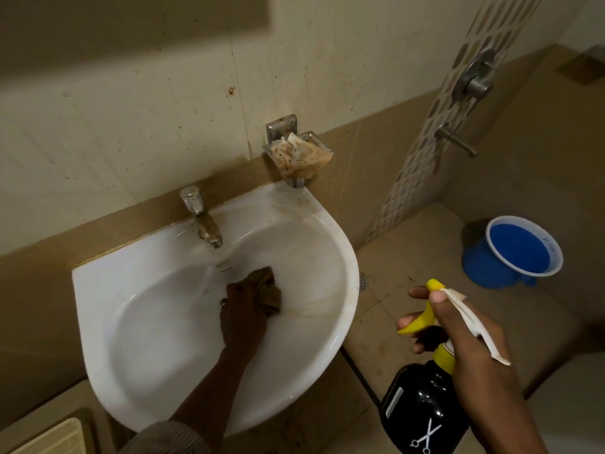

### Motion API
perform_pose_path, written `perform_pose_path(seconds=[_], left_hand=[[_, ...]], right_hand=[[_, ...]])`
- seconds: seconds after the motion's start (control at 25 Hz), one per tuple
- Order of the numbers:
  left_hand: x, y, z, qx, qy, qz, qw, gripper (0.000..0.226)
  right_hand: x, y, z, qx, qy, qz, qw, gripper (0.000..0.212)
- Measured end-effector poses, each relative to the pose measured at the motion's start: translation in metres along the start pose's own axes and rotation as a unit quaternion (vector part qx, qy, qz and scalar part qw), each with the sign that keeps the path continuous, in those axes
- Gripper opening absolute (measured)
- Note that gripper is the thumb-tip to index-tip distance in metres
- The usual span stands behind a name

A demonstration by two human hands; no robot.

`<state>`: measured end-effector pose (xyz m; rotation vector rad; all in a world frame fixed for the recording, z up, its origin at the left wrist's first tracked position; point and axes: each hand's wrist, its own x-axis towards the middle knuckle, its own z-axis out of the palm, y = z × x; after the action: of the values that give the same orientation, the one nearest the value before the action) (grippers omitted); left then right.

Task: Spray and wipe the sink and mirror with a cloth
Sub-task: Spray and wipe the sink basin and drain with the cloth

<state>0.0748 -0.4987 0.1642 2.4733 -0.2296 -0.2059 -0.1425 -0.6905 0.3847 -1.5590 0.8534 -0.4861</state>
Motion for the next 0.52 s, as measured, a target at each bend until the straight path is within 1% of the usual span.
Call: perform_pose_path(seconds=[0.08, 0.12, 0.2, 0.24, 0.32, 0.4, 0.44, 0.52], left_hand=[[-0.008, 0.014, 0.003, -0.006, -0.02, -0.003, 1.0, 0.05], [-0.013, 0.026, 0.008, 0.002, -0.036, -0.016, 0.999, 0.055], [-0.026, 0.057, 0.021, 0.002, -0.078, -0.029, 0.997, 0.068], [-0.034, 0.073, 0.027, -0.003, -0.101, -0.013, 0.995, 0.07], [-0.046, 0.1, 0.032, -0.061, -0.15, 0.021, 0.987, 0.072], [-0.052, 0.12, 0.02, -0.152, -0.178, 0.012, 0.972, 0.079], [-0.055, 0.129, 0.012, -0.195, -0.177, 0.001, 0.965, 0.078], [-0.066, 0.149, 0.0, -0.223, -0.166, 0.047, 0.959, 0.062]], right_hand=[[0.003, 0.008, 0.01, -0.028, -0.012, 0.017, 0.999, 0.038], [0.003, 0.011, 0.014, -0.039, -0.02, 0.022, 0.999, 0.033], [0.003, 0.016, 0.019, -0.046, -0.026, 0.027, 0.998, 0.029], [0.002, 0.017, 0.019, -0.05, -0.025, 0.029, 0.998, 0.029], [0.0, 0.015, 0.015, -0.05, -0.02, 0.026, 0.998, 0.028], [-0.003, 0.011, 0.012, -0.04, -0.011, 0.022, 0.999, 0.029], [-0.004, 0.009, 0.011, -0.036, -0.006, 0.02, 0.999, 0.029], [-0.004, 0.003, 0.009, -0.032, 0.004, 0.019, 0.999, 0.03]])
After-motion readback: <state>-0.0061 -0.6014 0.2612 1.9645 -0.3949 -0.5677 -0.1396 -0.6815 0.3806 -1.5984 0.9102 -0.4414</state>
